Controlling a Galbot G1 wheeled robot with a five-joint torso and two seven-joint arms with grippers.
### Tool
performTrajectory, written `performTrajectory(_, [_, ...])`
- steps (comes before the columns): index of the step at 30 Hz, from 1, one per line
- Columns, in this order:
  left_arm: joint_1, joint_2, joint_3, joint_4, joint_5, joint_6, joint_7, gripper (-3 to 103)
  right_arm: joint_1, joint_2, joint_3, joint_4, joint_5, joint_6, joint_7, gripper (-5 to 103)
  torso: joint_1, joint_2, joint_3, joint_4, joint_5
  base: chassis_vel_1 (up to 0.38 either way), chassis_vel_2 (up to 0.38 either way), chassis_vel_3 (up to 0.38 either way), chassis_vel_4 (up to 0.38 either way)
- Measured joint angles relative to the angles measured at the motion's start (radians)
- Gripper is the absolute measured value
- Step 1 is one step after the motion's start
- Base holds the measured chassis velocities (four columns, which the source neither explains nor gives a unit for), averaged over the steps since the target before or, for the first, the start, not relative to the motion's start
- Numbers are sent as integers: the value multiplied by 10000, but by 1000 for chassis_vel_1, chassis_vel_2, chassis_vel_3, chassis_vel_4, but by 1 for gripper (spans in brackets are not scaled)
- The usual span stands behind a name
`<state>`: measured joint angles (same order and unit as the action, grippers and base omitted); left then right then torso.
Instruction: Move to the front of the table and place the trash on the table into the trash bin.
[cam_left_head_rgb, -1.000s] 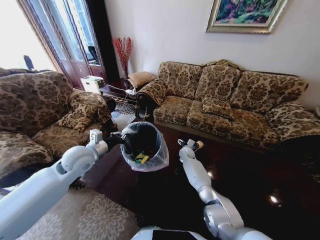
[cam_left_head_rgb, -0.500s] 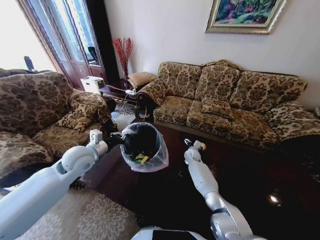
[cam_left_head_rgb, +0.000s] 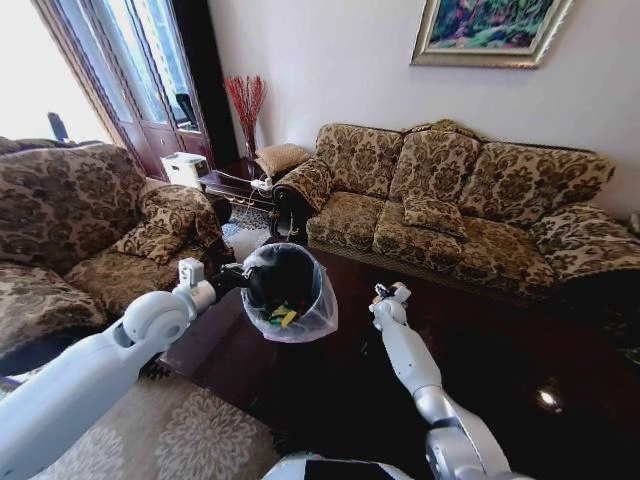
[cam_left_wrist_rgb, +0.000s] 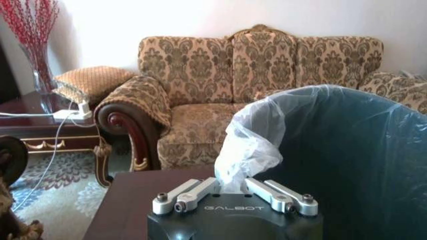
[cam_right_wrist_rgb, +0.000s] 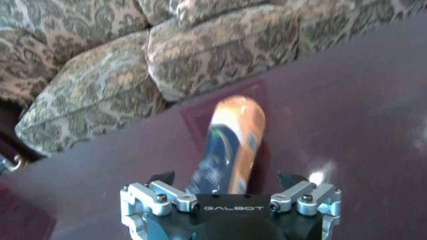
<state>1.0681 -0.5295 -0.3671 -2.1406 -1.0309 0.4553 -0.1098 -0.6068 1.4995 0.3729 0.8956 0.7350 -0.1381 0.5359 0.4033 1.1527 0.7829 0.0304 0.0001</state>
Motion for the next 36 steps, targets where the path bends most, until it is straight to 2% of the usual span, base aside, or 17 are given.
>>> performTrajectory(10, [39,190,-89,-87,-79,-32,6,2,-74,75,18,-285,228,80,-269,97,0,0,-1,-1,0,0,0,0,0])
performTrajectory(11, [38,219,-90,-95,-99,-34,9,2,-81,29,12,-315,240,117,-288,89,0,0,-1,-1,-2,0,0,0,0])
performTrajectory(12, [37,222,-90,-97,-107,-34,9,2,-86,4,6,-326,250,125,-300,89,0,1,-1,-1,-3,0,0,0,0])
performTrajectory(13, [31,225,-75,-97,-110,-34,9,2,-94,-25,0,-337,257,139,-313,78,-1,1,-2,0,-3,0,0,0,0])
performTrajectory(15, [6,225,-22,-97,-110,-35,8,2,-114,-53,-3,-337,257,153,-322,78,-1,1,-2,0,-3,0,0,0,0])
performTrajectory(16, [-37,218,72,-85,-104,-45,7,2,-152,-79,-9,-303,253,161,-330,67,-1,1,-2,-1,-3,0,0,0,0])
performTrajectory(19, [-85,183,172,-74,-85,-51,2,2,-215,-100,-17,-210,215,171,-355,67,-1,1,-2,-1,0,0,0,0,0])
performTrajectory(20, [-104,144,219,-74,-76,-51,-26,2,-286,-114,-21,-119,127,191,-368,57,0,0,-1,-1,1,0,0,0,0])
performTrajectory(23, [-113,108,248,-80,-70,-52,-44,2,-373,-128,-30,-12,-15,241,-396,57,0,0,0,-1,1,0,0,0,0])
performTrajectory(25, [-113,82,261,-106,-68,-51,-54,2,-574,-182,-37,363,-496,455,-476,51,1,0,0,-1,2,0,0,0,0])
performTrajectory(27, [-113,130,194,-122,-106,-47,-55,2,-1023,-396,-9,1497,-1643,942,-742,41,1,0,0,1,4,0,0,0,0])
performTrajectory(29, [-118,158,164,-121,-127,-41,-54,2,-1194,-519,6,2042,-1913,1052,-878,37,1,0,0,1,3,0,0,0,0])
performTrajectory(31, [-211,256,134,-52,-177,-25,11,2,-1765,-1046,49,4005,-2336,1115,-1497,37,1,0,0,0,0,0,0,0,0])
performTrajectory(32, [-290,295,145,23,-190,-15,64,2,-2039,-1351,113,5098,-2421,973,-2080,32,1,0,0,-4,1,0,0,0,0])
performTrajectory(34, [-322,307,159,50,-194,-9,76,2,-2097,-1436,122,5397,-2433,925,-2241,32,1,0,0,-7,1,0,0,0,0])
performTrajectory(35, [-521,376,256,206,-292,151,125,2,-2347,-2332,20,7532,-2195,476,-3562,32,0,1,-1,-7,-3,0,0,0,0])
performTrajectory(36, [-592,417,304,241,-368,211,121,2,-2354,-2652,-56,8173,-2028,322,-4120,32,-1,0,-1,-6,-8,0,0,0,0])
